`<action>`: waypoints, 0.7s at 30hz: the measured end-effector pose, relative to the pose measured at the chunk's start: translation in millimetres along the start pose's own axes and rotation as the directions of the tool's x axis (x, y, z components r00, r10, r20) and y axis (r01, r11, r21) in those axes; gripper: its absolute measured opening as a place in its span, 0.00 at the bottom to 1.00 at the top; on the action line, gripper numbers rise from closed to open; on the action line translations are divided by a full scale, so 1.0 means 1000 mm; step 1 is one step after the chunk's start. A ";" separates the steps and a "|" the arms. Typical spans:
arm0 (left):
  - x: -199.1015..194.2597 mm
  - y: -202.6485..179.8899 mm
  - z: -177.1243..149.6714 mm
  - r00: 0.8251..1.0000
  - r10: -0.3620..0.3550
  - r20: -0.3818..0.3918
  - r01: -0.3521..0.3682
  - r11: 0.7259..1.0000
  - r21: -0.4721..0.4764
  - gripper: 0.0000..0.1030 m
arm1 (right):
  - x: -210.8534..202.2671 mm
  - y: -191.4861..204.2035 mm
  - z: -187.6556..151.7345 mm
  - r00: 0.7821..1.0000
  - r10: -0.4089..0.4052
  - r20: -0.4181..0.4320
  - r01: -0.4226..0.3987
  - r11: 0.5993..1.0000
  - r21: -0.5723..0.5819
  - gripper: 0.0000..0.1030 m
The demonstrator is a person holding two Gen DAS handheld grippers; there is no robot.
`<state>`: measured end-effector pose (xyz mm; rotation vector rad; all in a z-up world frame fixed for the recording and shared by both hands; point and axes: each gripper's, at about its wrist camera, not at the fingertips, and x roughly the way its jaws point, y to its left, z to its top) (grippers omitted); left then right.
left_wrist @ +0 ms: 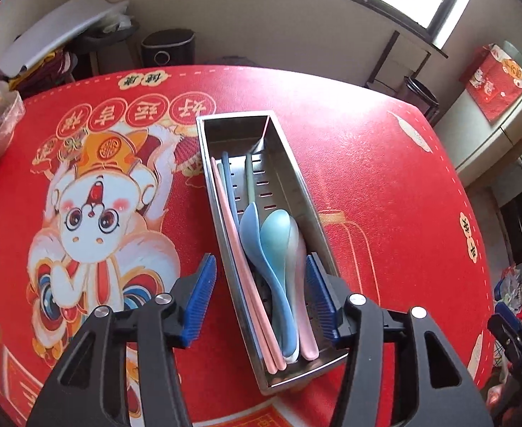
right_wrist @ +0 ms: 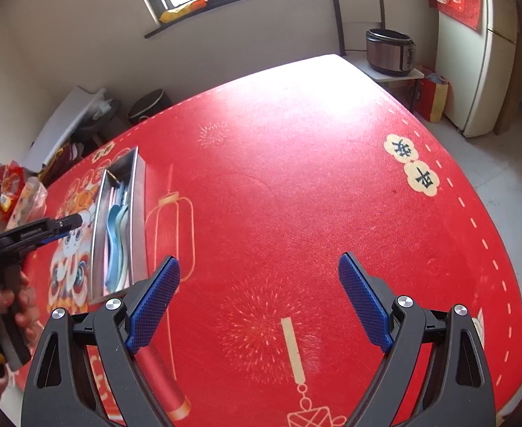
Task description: Organize utensils
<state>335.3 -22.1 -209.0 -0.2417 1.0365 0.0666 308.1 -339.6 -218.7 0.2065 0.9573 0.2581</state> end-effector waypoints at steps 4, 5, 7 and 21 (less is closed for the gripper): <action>-0.043 0.000 0.001 0.997 0.011 0.075 -0.016 0.998 0.067 0.67 | -0.022 0.018 0.013 0.999 0.011 0.047 -0.010 1.000 -0.019 0.85; -0.056 0.000 0.001 0.995 0.011 0.097 -0.019 0.997 0.080 0.71 | -0.030 0.023 0.017 0.998 0.013 0.063 -0.011 1.000 -0.027 0.85; -0.083 0.002 -0.001 0.990 0.005 0.142 -0.020 0.994 0.105 0.77 | -0.047 0.036 0.022 0.995 0.013 0.098 -0.008 0.999 -0.051 0.85; -0.247 0.020 -0.042 0.899 0.009 0.439 -0.081 0.986 0.146 0.94 | -0.175 0.133 0.024 0.911 -0.085 0.405 0.159 0.975 -0.154 0.85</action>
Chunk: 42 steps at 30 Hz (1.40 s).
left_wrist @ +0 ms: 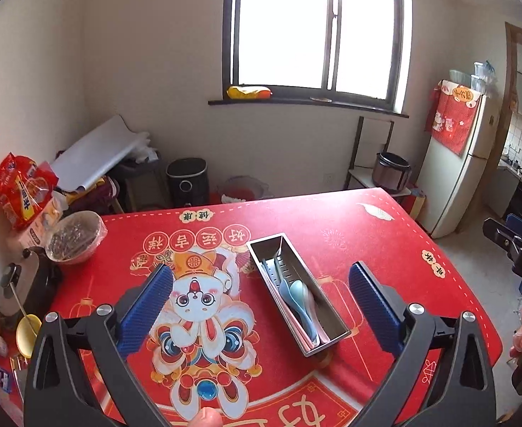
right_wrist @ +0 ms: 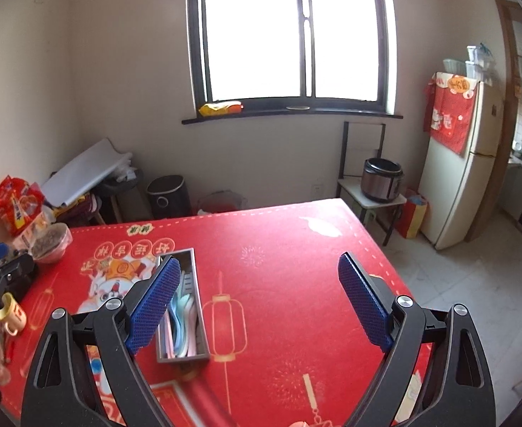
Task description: Organize utensils
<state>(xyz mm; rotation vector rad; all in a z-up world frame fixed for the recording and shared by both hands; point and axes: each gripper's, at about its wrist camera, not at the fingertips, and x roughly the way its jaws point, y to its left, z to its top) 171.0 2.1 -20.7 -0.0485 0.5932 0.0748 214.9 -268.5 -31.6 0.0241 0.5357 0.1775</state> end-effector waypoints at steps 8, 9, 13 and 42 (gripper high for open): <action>-0.034 -0.005 0.000 0.997 0.014 0.082 -0.018 0.999 0.044 0.94 | -0.035 0.021 -0.006 0.998 -0.009 0.057 0.010 1.000 -0.012 0.85; -0.036 -0.006 0.000 0.996 0.015 0.086 -0.019 0.999 0.046 0.94 | -0.038 0.023 -0.007 0.998 -0.010 0.059 0.011 1.000 -0.009 0.85; -0.038 -0.011 -0.002 0.996 -0.009 0.094 0.004 0.998 0.060 0.94 | -0.043 0.024 -0.008 0.997 -0.022 0.069 0.023 1.000 -0.006 0.85; -0.040 -0.025 -0.002 0.989 -0.084 0.124 0.077 0.995 0.063 0.94 | -0.054 0.005 -0.012 0.991 -0.114 0.073 0.111 0.993 0.042 0.85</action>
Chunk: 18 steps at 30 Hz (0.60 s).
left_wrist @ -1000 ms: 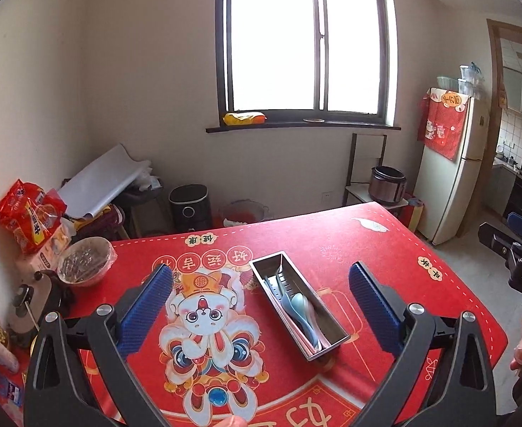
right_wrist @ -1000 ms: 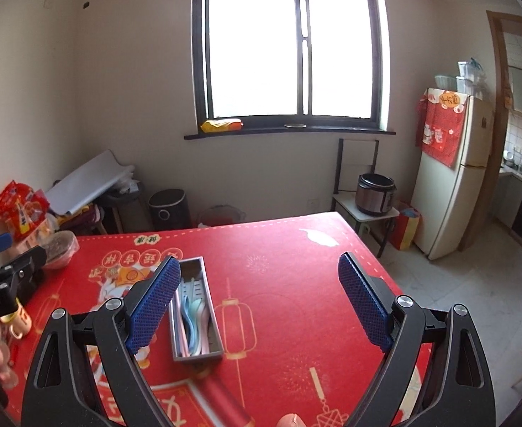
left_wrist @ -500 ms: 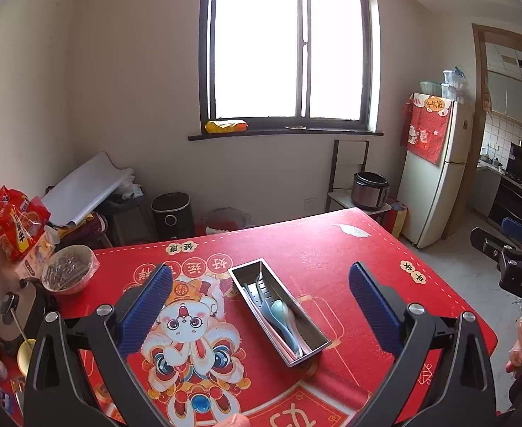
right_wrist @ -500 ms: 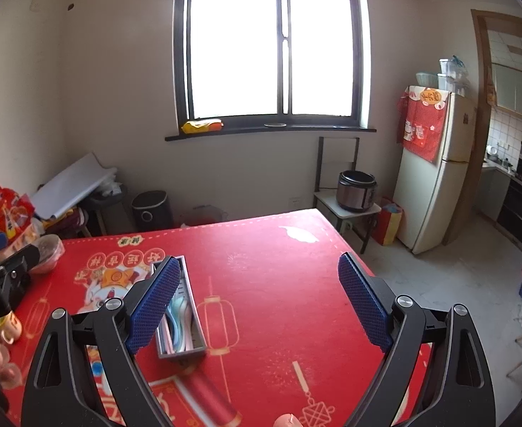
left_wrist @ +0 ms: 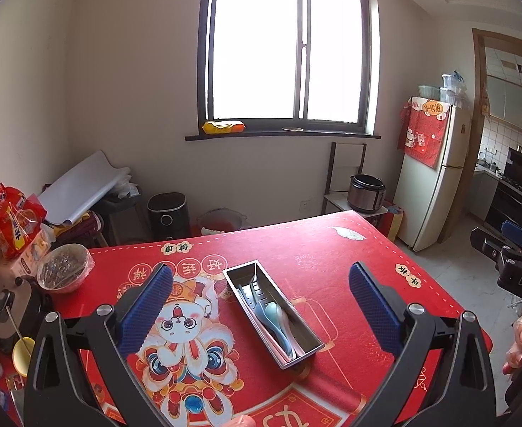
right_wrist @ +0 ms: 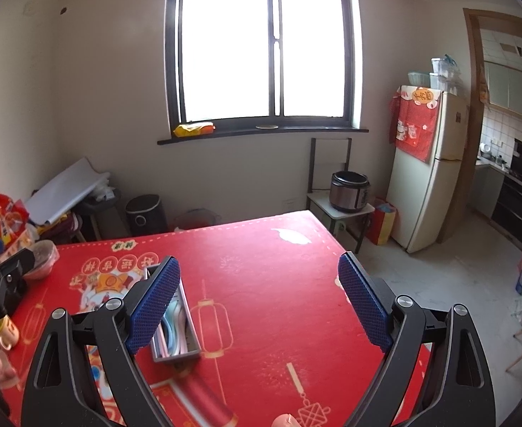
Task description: Organize utensils
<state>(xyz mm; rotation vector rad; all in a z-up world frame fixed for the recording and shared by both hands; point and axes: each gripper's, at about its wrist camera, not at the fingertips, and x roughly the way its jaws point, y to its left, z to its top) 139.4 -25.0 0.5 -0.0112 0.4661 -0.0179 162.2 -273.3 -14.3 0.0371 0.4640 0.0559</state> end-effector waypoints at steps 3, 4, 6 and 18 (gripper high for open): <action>0.001 0.000 0.000 1.000 0.002 -0.001 -0.002 1.000 0.002 0.94 | 0.000 -0.001 0.000 1.000 -0.003 -0.002 0.003 1.000 0.003 0.85; 0.000 0.000 0.001 1.000 0.003 -0.001 -0.003 1.000 0.001 0.94 | 0.001 -0.002 0.000 1.000 -0.004 -0.002 0.004 1.000 0.004 0.85; 0.001 0.001 0.001 1.000 0.005 -0.002 -0.005 1.000 -0.001 0.94 | 0.001 -0.002 0.000 1.000 -0.007 -0.002 0.007 1.000 0.006 0.85; 0.005 0.003 0.000 1.000 0.003 -0.013 -0.003 1.000 -0.007 0.94 | 0.004 -0.005 0.000 1.000 -0.027 -0.008 0.027 1.000 0.013 0.85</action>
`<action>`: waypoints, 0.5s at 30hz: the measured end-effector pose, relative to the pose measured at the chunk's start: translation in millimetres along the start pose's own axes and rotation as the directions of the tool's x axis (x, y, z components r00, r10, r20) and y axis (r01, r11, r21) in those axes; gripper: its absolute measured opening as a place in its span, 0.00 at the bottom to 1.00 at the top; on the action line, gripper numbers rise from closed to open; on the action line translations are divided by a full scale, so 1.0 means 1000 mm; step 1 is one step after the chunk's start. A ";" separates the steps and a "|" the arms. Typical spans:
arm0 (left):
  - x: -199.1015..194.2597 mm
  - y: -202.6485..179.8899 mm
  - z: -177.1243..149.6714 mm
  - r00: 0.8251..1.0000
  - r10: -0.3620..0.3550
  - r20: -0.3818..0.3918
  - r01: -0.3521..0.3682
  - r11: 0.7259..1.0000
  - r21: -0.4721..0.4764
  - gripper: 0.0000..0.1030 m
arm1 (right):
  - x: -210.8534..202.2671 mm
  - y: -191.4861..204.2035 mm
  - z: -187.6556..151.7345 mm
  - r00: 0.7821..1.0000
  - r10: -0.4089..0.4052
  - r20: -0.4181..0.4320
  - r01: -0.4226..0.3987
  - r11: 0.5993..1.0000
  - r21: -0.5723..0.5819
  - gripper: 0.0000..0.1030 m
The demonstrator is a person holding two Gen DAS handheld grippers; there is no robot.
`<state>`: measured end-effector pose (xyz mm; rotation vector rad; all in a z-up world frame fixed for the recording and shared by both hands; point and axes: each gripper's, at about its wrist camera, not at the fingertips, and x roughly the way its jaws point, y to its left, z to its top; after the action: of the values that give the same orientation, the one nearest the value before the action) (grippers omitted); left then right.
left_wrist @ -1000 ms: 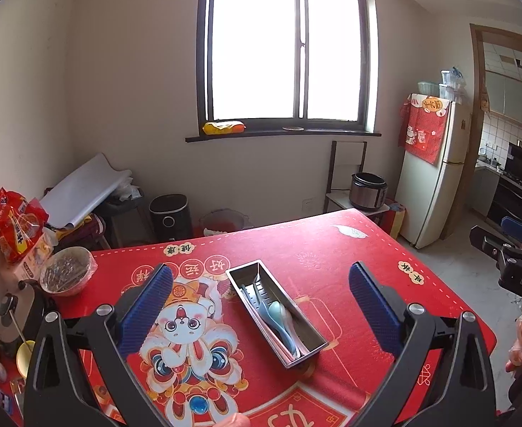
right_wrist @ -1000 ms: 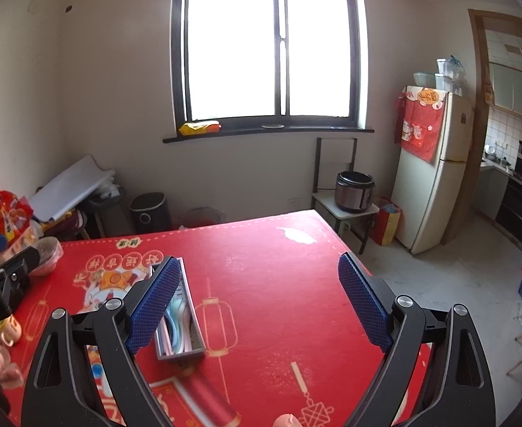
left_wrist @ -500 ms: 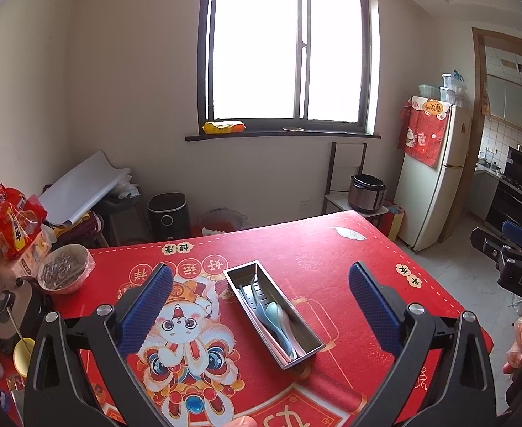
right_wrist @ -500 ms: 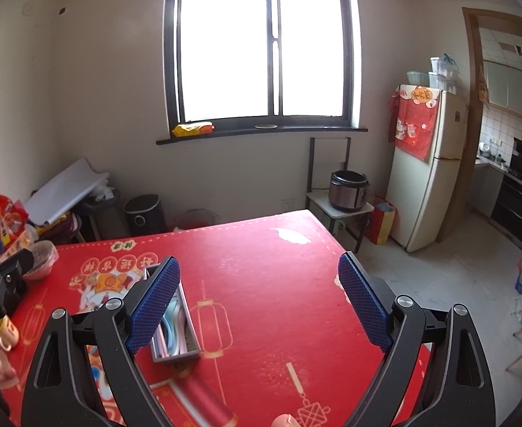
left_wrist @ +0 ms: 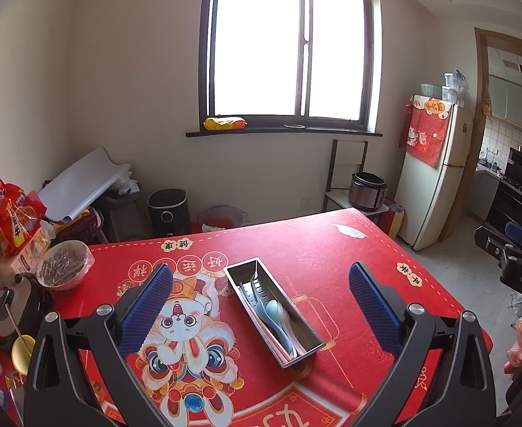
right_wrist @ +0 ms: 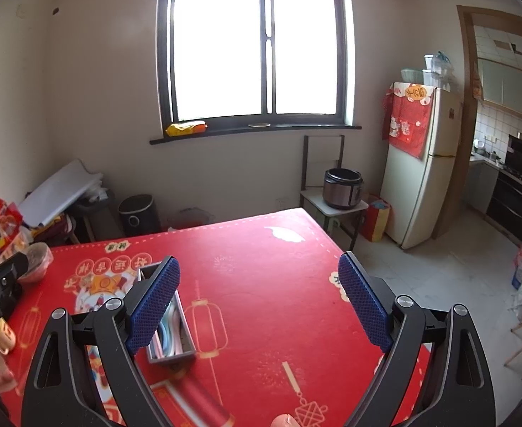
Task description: Organize utensils
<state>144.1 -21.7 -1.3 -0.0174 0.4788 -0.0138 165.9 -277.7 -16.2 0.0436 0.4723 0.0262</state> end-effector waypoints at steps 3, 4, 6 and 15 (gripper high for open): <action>0.001 0.000 -0.001 1.000 0.000 -0.001 0.000 1.000 0.001 0.94 | 0.000 0.002 0.000 1.000 -0.005 0.000 0.005 1.000 0.003 0.85; 0.001 0.000 -0.001 1.000 0.000 -0.001 0.000 1.000 0.001 0.94 | 0.001 0.002 0.000 1.000 -0.006 0.000 0.006 1.000 0.005 0.85; 0.001 0.000 -0.001 1.000 0.001 -0.001 -0.001 1.000 0.001 0.94 | 0.003 0.001 0.001 1.000 -0.011 -0.001 0.011 1.000 0.009 0.85; 0.004 -0.002 -0.001 1.000 0.004 0.000 -0.004 1.000 0.005 0.94 | 0.005 0.001 -0.001 1.000 -0.015 -0.007 0.015 1.000 0.010 0.85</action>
<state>147.1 -24.3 -3.7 -0.0111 0.4789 -0.0108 170.4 -276.2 -19.3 0.0501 0.4798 0.0089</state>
